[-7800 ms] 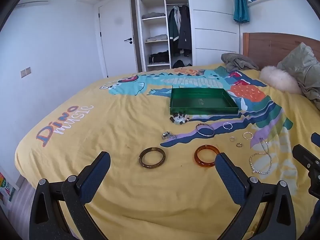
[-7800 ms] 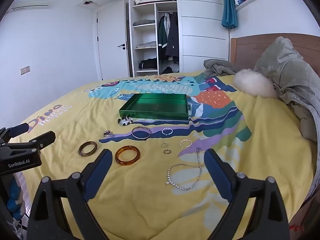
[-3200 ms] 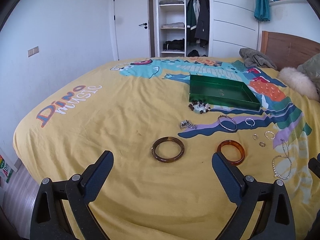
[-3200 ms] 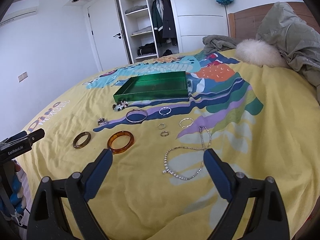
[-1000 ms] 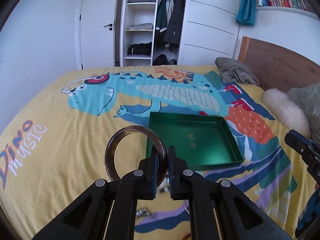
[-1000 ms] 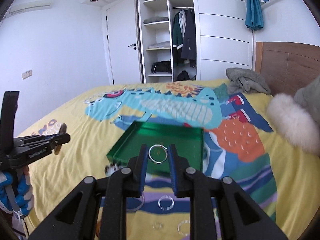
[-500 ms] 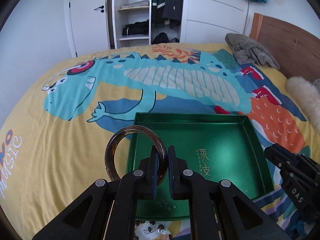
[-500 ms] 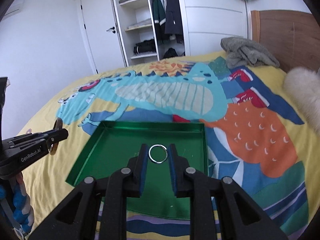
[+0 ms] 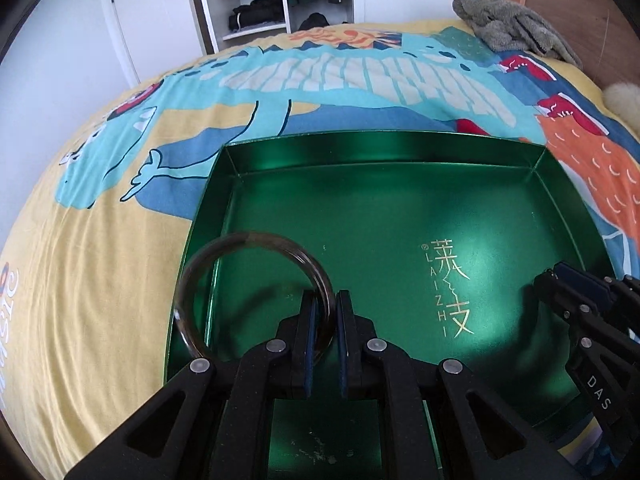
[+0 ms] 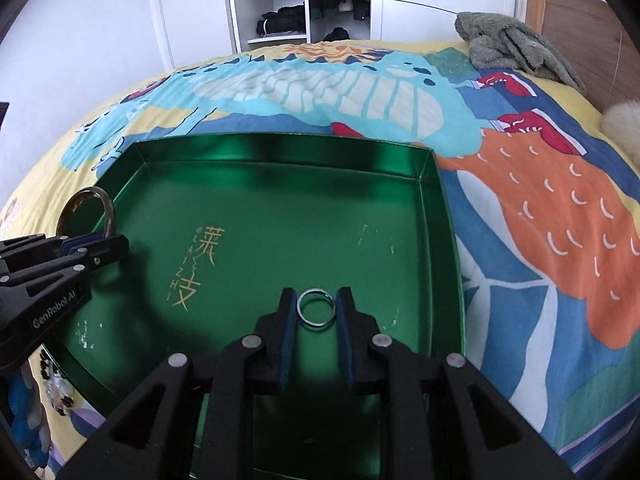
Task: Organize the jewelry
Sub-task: 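Carry both items to the green tray and release them inside, then grasp the amber bangle with the left tool while the right tool grasps the rhinestone necklace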
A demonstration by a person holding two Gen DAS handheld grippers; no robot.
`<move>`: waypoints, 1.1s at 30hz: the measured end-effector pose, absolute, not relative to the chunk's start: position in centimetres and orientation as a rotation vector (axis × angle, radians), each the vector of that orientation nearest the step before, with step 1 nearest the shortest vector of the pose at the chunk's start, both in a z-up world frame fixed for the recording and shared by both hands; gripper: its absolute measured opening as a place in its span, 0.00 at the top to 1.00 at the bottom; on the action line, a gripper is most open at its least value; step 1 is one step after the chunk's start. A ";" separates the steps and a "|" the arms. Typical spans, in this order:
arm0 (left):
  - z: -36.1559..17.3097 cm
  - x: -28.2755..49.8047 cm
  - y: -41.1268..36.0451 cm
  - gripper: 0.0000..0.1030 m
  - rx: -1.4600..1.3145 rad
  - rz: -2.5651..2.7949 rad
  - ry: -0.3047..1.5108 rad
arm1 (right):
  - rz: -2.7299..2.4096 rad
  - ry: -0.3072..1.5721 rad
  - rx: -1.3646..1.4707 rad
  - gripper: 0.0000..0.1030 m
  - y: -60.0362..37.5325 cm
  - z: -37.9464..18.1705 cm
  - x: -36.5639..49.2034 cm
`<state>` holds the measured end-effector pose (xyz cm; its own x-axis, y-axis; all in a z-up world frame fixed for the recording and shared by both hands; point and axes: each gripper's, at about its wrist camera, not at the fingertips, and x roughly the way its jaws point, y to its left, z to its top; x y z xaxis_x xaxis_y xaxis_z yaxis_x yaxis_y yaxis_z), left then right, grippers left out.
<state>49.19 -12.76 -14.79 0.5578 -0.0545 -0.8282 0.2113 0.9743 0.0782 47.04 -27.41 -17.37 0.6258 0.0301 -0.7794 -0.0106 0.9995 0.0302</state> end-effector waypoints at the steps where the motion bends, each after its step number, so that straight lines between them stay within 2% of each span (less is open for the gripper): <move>1: -14.8 49.0 -12.9 0.91 0.185 -0.151 0.959 | 0.022 0.897 0.017 0.81 -27.3 -17.4 47.0; 5: -14.5 49.0 -13.0 0.88 0.194 -0.153 0.960 | 0.025 0.900 0.012 0.79 -27.3 -17.3 47.0; 6: -14.4 49.1 -12.9 0.88 0.192 -0.155 0.960 | 0.025 0.905 0.013 0.74 -27.4 -17.3 47.0; 7: -14.2 49.0 -12.7 0.86 0.189 -0.160 0.955 | 0.026 0.902 0.016 0.68 -27.5 -17.1 46.9; 9: -13.6 48.8 -12.4 0.80 0.181 -0.159 0.943 | 0.037 0.885 0.026 0.63 -27.6 -16.4 46.5; 11: -12.0 47.8 -11.6 0.69 0.161 -0.164 0.915 | 0.038 0.865 0.031 0.63 -27.8 -15.4 45.9; 15: -8.4 45.4 -10.2 0.61 0.168 -0.159 0.850 | 0.042 0.819 0.057 0.62 -28.2 -12.7 44.0; 17: -5.7 43.1 -8.9 0.53 0.169 -0.158 0.804 | 0.049 0.791 0.073 0.62 -28.3 -10.7 42.4; 25: 3.0 33.1 -2.9 0.52 0.125 -0.148 0.684 | 0.083 0.648 0.089 0.62 -28.9 -1.6 33.2; 30: 6.1 25.7 -0.4 0.51 0.107 -0.143 0.638 | 0.093 0.576 0.093 0.62 -29.5 3.0 25.9; 33: 6.8 21.9 1.0 0.44 0.098 -0.123 0.632 | 0.089 0.553 0.095 0.62 -29.8 4.5 21.8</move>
